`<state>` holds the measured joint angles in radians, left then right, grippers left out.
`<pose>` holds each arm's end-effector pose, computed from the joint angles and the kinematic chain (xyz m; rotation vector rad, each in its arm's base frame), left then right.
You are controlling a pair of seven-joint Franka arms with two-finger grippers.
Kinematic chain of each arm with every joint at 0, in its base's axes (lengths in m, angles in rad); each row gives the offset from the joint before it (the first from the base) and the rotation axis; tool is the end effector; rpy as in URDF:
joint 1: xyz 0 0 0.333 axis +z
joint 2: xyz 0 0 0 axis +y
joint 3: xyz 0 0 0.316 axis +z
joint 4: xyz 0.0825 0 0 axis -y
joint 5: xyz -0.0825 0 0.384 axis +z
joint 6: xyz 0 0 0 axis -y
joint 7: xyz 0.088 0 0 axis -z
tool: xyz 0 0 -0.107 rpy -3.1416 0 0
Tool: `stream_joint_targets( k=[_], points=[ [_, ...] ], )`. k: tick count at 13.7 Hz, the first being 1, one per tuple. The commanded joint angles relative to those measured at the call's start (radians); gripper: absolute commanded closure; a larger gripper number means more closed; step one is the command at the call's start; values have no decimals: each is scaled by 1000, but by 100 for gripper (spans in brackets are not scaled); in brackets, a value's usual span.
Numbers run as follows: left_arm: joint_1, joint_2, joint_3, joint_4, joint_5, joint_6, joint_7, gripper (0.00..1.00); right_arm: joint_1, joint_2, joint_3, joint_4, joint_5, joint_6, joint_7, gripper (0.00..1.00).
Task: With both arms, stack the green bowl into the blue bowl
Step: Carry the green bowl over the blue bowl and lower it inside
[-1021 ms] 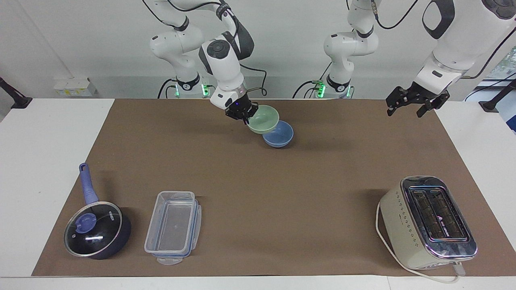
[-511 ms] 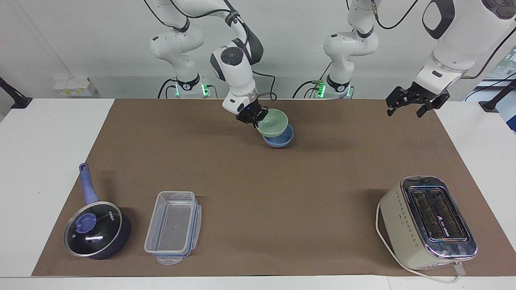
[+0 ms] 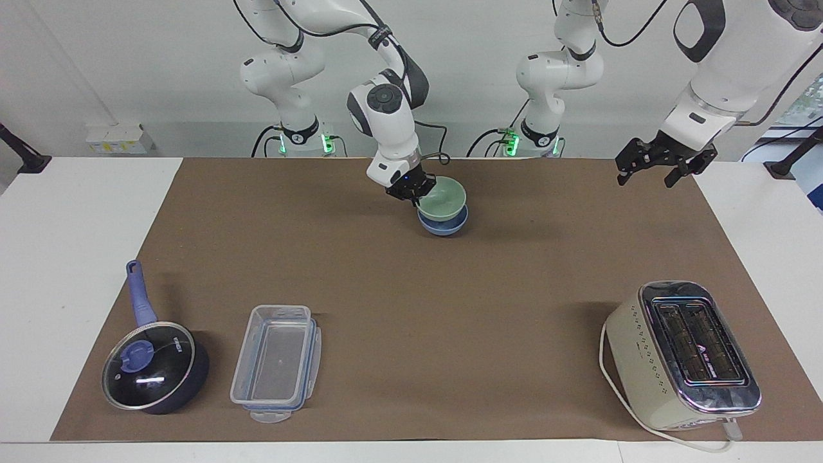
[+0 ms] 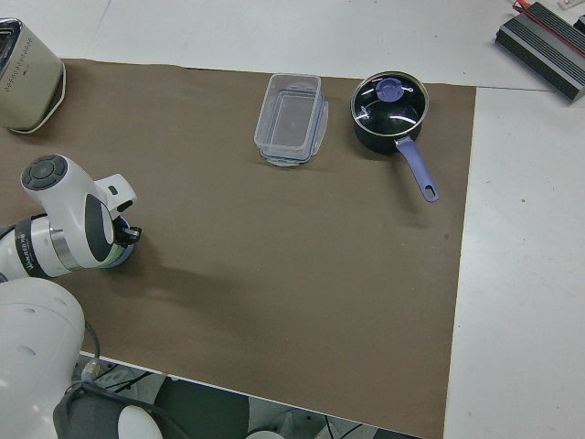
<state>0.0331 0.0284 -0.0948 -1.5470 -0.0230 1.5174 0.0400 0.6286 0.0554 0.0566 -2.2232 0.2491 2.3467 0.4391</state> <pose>0.5563 -0.0362 0.6154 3.1111 -0.1593 -0.0906 0.4164 0.3449 0.3566 -2.9449 -0.1135 0.0626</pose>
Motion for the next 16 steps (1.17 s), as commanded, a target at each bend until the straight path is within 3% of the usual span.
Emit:
stream_joint_targets(
  k=[1,9,14,16],
  points=[
    [11,5,-8,21,-8,-8,-8,0,2,24,-1,2,-21,48,30,100],
    [11,5,-6,21,-8,-8,-8,0,3,34,0,-4,-22,65,32,100],
    [11,5,-6,21,-8,-8,-8,0,3,38,0,4,-22,62,56,77],
    [11,5,-8,21,-8,-8,-8,0,8,38,0,14,-21,56,73,76]
  ],
)
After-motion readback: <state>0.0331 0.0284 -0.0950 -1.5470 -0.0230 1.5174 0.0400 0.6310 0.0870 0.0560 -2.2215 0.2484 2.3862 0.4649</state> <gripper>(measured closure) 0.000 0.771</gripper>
